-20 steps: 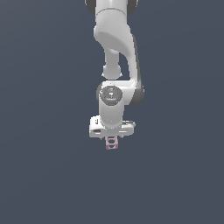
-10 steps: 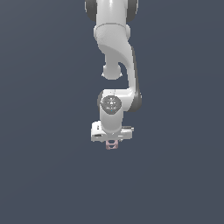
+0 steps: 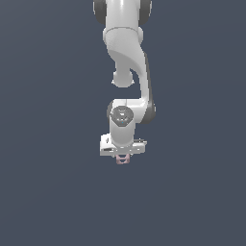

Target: Pick up the object and move it to a goal position.

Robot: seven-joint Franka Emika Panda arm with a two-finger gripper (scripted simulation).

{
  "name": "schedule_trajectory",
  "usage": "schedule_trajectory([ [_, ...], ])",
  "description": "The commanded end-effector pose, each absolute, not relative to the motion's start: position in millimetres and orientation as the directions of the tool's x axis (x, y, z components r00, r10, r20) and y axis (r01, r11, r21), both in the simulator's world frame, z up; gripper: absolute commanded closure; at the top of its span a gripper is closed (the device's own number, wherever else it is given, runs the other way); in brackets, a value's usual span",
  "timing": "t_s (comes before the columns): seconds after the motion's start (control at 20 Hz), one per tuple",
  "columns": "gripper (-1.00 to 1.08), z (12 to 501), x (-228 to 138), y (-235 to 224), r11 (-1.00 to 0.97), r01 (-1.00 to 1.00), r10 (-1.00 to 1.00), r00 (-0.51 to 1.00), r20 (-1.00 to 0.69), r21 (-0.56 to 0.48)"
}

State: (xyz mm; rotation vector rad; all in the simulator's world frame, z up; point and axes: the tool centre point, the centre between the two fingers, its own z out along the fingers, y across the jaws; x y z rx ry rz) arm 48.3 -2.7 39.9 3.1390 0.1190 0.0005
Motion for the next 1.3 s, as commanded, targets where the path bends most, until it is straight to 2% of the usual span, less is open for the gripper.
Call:
schedule_trajectory([
  [0.0, 1.08, 39.6, 48.2, -2.1, -0.997, 0.077, 0.077, 0.997, 0.0, 0.0],
  [0.3, 1.08, 43.1, 48.8, -2.8, -0.997, 0.076, 0.076, 0.997, 0.0, 0.0],
  [0.6, 1.08, 68.7, 52.8, -5.3, -0.997, 0.076, 0.076, 0.997, 0.0, 0.0],
  [1.25, 1.08, 191.3, 72.9, -17.1, -0.997, 0.076, 0.076, 0.997, 0.0, 0.0],
])
